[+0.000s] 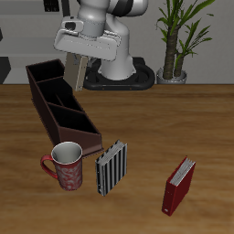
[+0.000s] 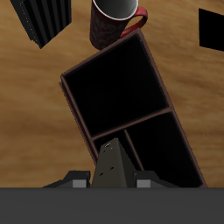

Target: Place the yellow book into the right desk caddy's front compartment

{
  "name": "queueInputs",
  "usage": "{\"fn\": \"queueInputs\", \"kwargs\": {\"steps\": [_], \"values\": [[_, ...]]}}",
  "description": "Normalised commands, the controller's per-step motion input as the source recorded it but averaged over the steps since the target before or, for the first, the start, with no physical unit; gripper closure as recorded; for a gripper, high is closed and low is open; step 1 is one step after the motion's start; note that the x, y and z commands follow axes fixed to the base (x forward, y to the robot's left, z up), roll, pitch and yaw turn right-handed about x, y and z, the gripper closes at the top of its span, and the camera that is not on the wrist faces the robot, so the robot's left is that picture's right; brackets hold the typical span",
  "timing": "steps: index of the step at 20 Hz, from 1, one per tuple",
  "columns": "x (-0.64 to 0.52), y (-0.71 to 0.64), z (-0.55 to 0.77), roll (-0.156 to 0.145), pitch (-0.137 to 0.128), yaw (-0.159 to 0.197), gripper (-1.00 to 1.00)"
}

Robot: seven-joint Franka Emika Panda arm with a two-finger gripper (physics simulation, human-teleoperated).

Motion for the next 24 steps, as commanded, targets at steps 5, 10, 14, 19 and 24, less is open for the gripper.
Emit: {"fn": "queueInputs", "kwargs": {"steps": [5, 10, 14, 19, 24], "values": [[0.01, 0.00, -0.11, -0.007, 0.011, -0.007, 1.00], [0.07, -0.03, -0.16, -0.011, 0.033, -0.025, 1.00], [0.04, 0.00, -0.18, 0.011, 0.024, -0.017, 1.00], [0.05, -0.06, -0.14, -0.023, 0.015, -0.025, 1.00], [0.05, -0.08, -0.14, -0.017, 0.027, -0.021, 1.00]]}}
